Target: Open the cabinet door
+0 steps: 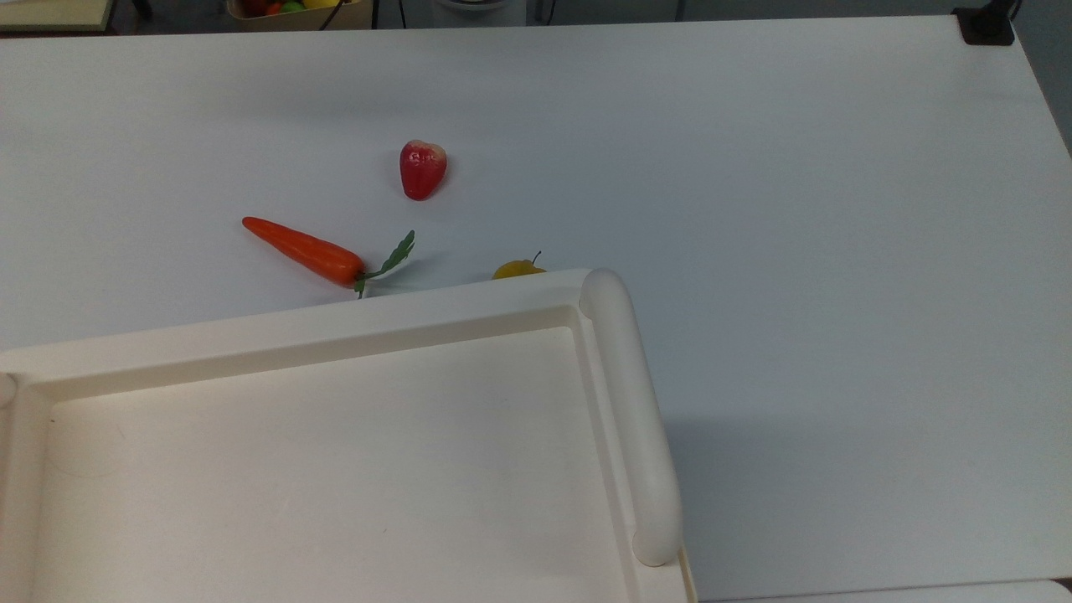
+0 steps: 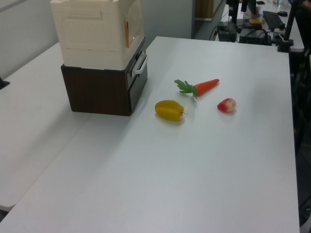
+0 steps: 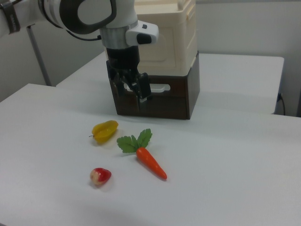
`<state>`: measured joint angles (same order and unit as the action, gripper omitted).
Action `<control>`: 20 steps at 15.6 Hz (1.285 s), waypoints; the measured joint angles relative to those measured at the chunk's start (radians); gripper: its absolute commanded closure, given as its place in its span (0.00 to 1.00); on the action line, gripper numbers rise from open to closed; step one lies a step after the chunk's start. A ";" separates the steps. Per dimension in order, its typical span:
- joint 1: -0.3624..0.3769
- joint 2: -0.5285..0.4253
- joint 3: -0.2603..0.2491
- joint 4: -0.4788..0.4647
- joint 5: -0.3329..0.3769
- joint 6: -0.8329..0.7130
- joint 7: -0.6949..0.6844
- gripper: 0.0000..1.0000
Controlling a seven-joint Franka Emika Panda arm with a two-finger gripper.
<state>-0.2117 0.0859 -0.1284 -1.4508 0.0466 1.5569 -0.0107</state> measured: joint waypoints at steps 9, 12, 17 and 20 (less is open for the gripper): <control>0.063 0.021 0.001 -0.003 -0.068 -0.012 0.000 0.00; 0.075 0.031 0.001 -0.003 -0.068 -0.012 0.000 0.00; 0.134 0.036 0.003 -0.003 -0.066 0.091 0.000 0.00; 0.196 0.050 0.007 -0.004 -0.066 0.222 0.001 0.00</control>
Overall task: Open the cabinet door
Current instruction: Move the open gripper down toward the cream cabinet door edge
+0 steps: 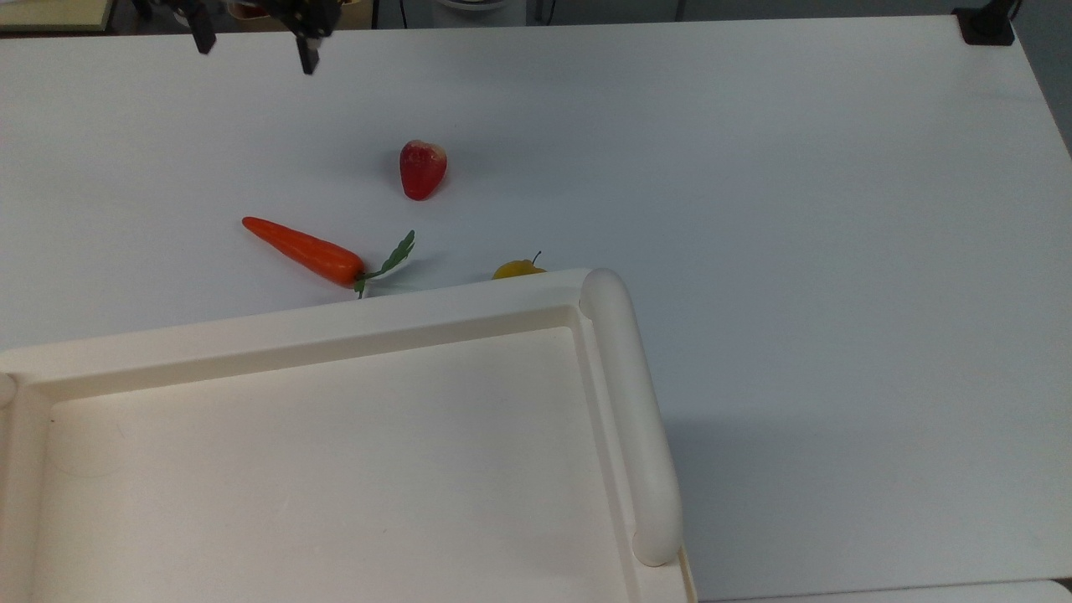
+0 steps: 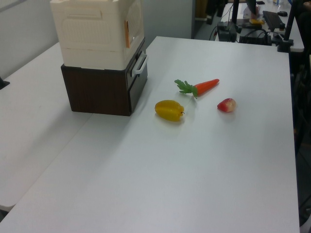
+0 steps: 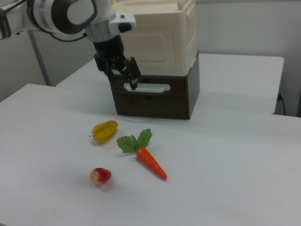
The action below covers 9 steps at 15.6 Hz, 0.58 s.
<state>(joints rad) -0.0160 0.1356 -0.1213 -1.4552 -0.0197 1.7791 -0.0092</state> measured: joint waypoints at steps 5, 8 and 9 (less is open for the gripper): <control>0.071 0.083 0.056 -0.008 0.042 0.293 0.003 0.00; 0.098 0.131 0.085 -0.013 0.078 0.483 0.005 0.00; 0.104 0.143 0.097 -0.013 0.082 0.543 0.005 0.00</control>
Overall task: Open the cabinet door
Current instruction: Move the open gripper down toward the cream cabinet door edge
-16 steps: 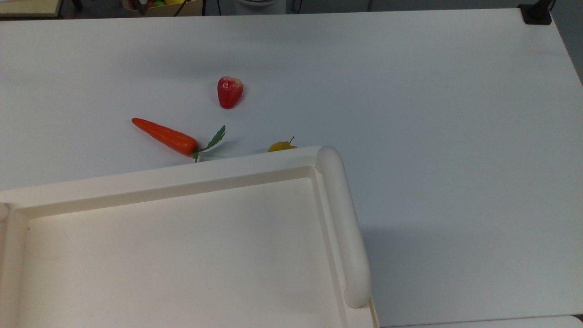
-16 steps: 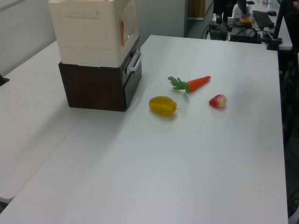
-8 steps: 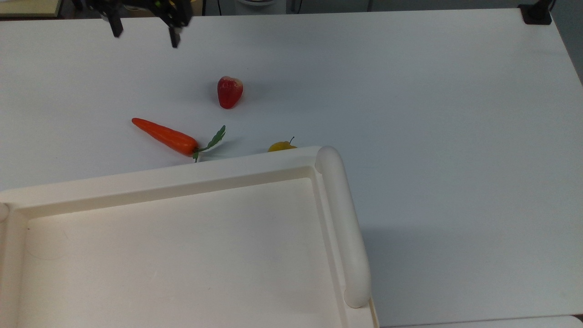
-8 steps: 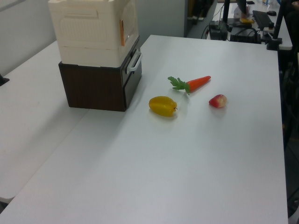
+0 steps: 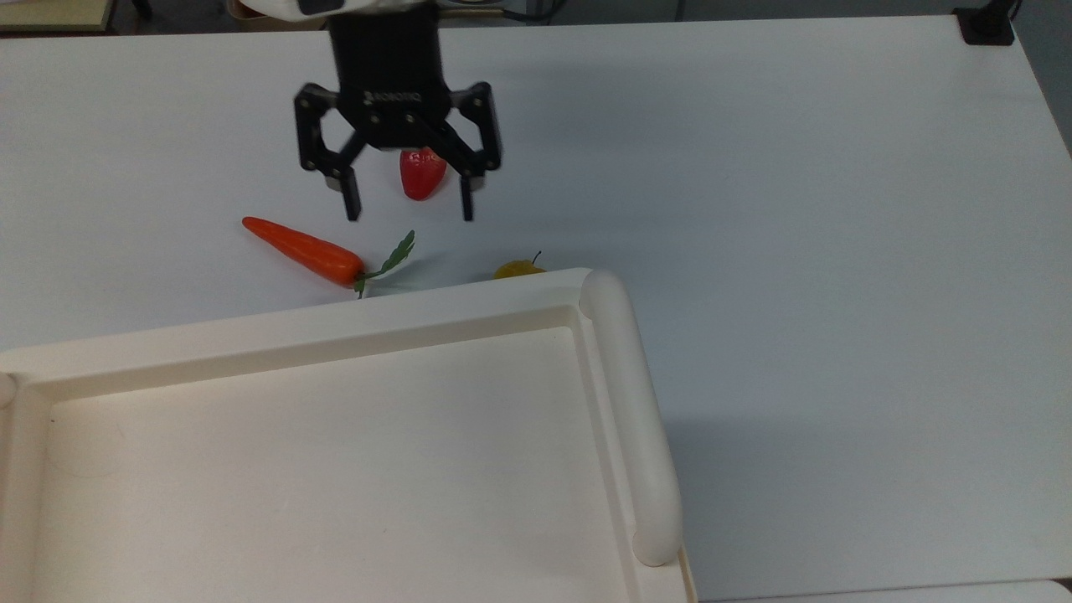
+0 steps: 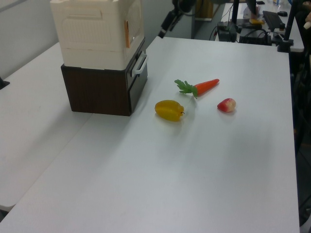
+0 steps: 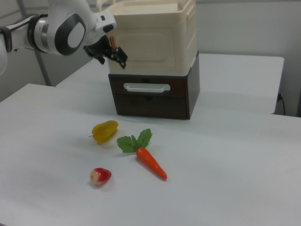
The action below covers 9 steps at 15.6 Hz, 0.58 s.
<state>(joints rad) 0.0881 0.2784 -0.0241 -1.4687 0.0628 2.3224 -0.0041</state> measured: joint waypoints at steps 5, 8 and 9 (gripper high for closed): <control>0.044 0.068 0.028 -0.001 0.000 0.271 0.000 0.00; 0.069 0.124 0.028 0.005 0.000 0.439 0.000 0.01; 0.074 0.138 0.028 0.014 0.000 0.468 0.000 0.04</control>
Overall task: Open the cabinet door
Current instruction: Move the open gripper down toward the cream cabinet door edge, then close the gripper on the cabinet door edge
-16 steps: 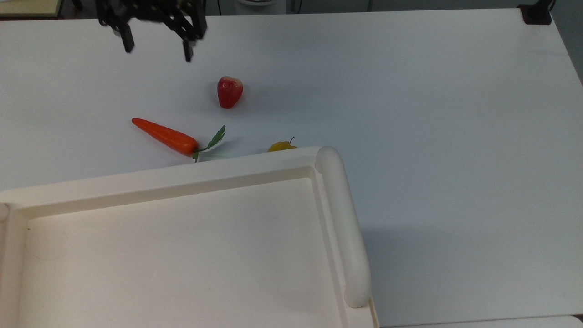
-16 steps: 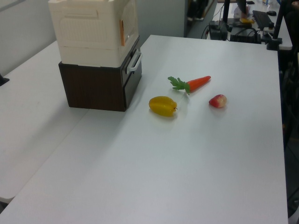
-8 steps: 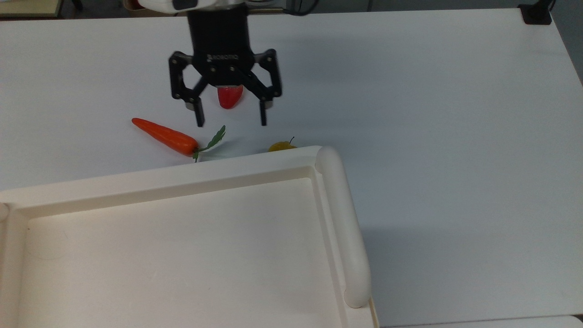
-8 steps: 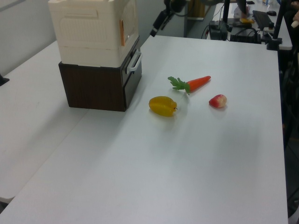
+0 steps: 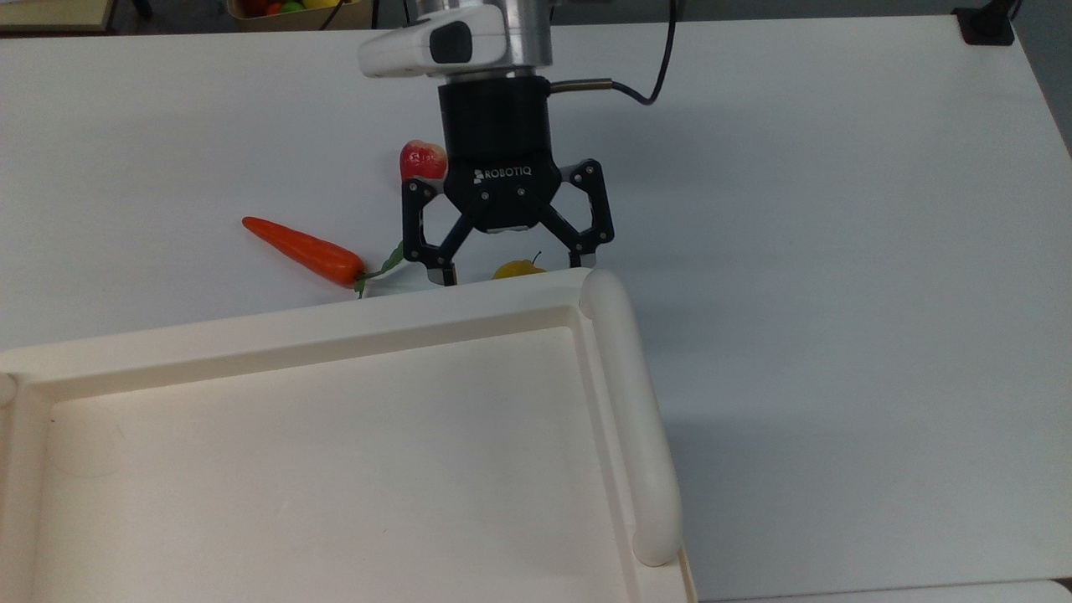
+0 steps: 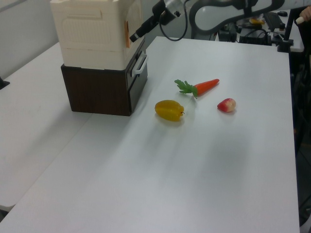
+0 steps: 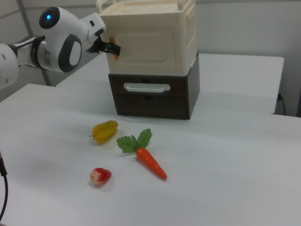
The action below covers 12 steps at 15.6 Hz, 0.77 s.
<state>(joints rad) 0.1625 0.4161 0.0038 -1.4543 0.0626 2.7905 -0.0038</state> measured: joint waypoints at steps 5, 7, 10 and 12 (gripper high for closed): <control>0.007 0.020 0.000 0.045 0.000 0.046 0.000 0.16; 0.008 0.034 0.000 0.046 -0.001 0.087 0.000 0.26; 0.008 0.061 0.000 0.055 -0.017 0.108 0.000 0.64; 0.010 0.076 0.000 0.065 -0.060 0.108 -0.001 0.77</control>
<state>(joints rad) 0.1722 0.4917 0.0039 -1.3891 0.0028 2.8987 -0.0051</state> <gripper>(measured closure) 0.330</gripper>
